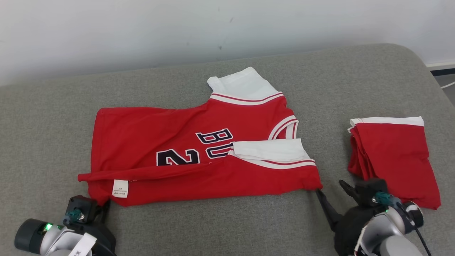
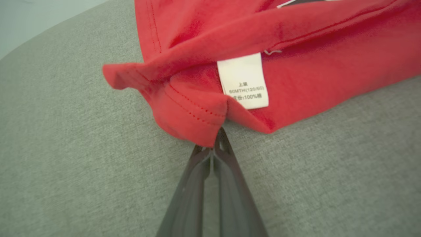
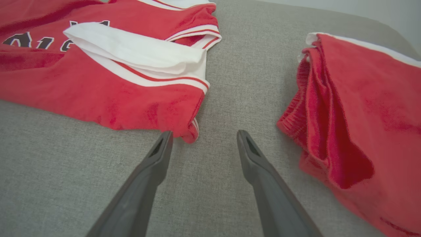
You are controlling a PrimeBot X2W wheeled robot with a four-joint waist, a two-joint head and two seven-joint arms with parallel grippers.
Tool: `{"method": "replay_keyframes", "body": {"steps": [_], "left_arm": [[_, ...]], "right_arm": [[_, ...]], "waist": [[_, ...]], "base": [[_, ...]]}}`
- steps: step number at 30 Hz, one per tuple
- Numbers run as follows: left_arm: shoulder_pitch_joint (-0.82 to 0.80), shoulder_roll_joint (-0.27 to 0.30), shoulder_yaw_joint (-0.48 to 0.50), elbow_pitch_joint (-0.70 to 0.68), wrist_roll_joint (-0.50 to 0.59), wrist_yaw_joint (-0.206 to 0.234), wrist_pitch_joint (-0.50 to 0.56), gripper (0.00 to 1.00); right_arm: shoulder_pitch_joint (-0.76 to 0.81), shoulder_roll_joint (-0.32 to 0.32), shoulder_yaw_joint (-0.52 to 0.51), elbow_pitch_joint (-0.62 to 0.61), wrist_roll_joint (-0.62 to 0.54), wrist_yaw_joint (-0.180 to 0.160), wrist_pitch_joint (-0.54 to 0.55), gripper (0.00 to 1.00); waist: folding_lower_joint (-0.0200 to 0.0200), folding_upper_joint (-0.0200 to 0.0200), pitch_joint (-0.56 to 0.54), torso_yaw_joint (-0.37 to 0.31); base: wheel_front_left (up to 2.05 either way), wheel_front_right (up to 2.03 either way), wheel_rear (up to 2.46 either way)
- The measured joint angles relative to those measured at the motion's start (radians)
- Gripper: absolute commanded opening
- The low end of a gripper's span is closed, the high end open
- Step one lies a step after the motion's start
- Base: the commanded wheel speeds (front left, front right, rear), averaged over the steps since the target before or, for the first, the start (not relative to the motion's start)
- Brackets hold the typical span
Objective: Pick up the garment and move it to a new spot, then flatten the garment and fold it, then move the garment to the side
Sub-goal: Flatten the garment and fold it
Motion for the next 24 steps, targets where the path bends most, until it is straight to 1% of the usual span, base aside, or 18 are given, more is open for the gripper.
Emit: {"method": "replay_keyframes", "body": {"steps": [2,7,8,11,14,23,24], "left_arm": [[-0.005,-0.001,0.000,0.000,0.000,0.003,0.001,0.00],[-0.005,-0.007,0.000,0.000,0.000,0.007,0.004,0.00],[-0.005,-0.008,0.000,0.000,0.000,0.007,0.004,0.00],[-0.008,-0.014,-0.004,0.000,0.000,0.007,0.012,0.00],[-0.011,-0.014,-0.004,0.002,0.000,0.007,0.014,0.00],[-0.009,-0.014,-0.004,0.005,-0.001,0.007,0.021,0.00],[-0.009,-0.014,-0.005,0.005,-0.001,0.007,0.021,0.00]], "right_arm": [[-0.029,0.018,0.015,0.022,0.000,0.007,0.011,1.00],[-0.072,0.051,0.037,0.066,0.000,0.007,0.027,1.00],[-0.075,0.053,0.036,0.079,-0.002,0.005,0.033,1.00],[-0.076,0.054,0.025,0.108,-0.019,-0.021,0.034,1.00],[-0.081,0.054,0.020,0.121,-0.019,-0.029,0.033,1.00],[-0.088,0.069,0.007,0.153,-0.017,-0.029,0.022,1.00],[-0.088,0.070,0.007,0.156,-0.017,-0.029,0.022,0.95]], "waist": [[0.0000,0.0000,0.004,0.006],[0.0000,0.0000,0.007,0.013],[0.0000,0.0000,0.007,0.014],[0.0000,0.0000,0.005,0.018],[0.0000,0.0000,0.002,0.021],[0.0000,0.0000,-0.005,0.020],[0.0000,0.0000,-0.005,0.020]], "base": [[0.00,0.00,0.00],[0.00,0.00,0.00],[0.00,0.00,0.00],[0.00,0.00,0.00],[0.00,0.00,0.00],[0.00,0.00,0.00],[0.00,0.00,0.00]]}}
